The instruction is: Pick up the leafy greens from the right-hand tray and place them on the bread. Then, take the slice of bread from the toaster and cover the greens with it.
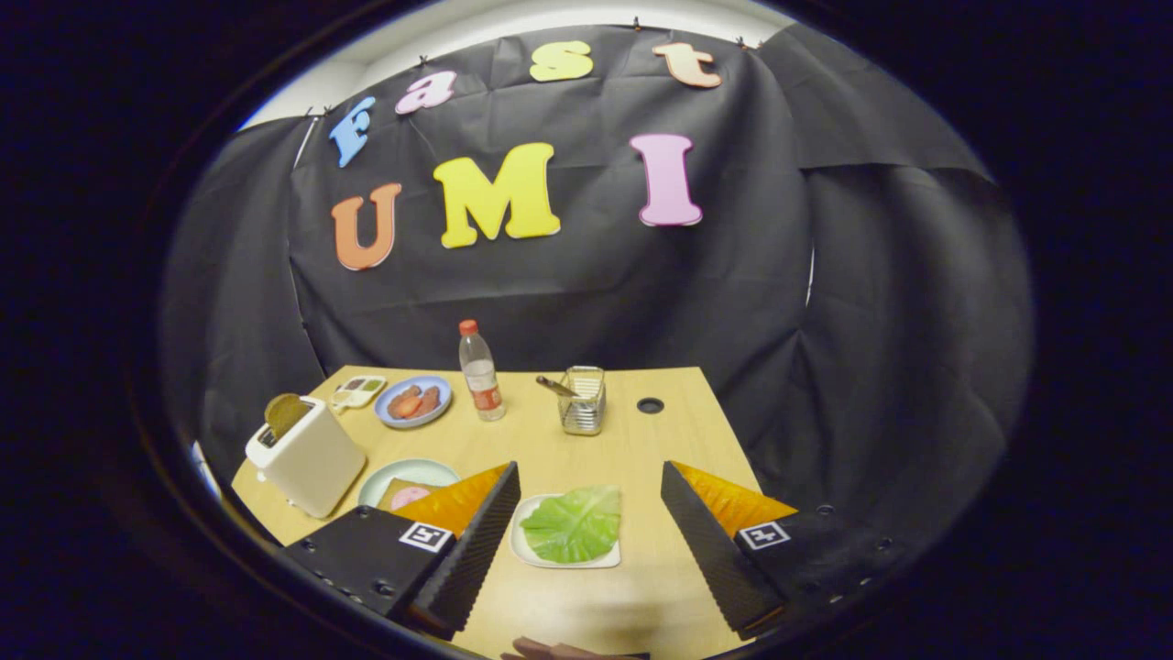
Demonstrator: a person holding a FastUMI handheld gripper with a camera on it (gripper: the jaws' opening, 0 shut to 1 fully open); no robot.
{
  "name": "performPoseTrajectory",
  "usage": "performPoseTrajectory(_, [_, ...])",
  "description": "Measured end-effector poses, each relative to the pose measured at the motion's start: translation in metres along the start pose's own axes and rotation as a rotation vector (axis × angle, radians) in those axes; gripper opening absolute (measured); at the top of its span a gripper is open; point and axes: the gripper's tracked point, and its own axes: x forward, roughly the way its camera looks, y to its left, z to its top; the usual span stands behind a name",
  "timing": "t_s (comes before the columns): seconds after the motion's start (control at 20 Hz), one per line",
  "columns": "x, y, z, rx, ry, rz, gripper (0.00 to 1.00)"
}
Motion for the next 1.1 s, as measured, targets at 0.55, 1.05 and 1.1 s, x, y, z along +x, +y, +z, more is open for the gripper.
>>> performPoseTrajectory(0.55, [0.149,-0.012,-0.086,0.032,0.364,0.058,0.94])
performPoseTrajectory(1.05, [0.177,0.007,-0.116,0.013,0.495,0.052,0.74])
performPoseTrajectory(1.1, [0.178,0.010,-0.115,0.007,0.493,0.057,0.70])
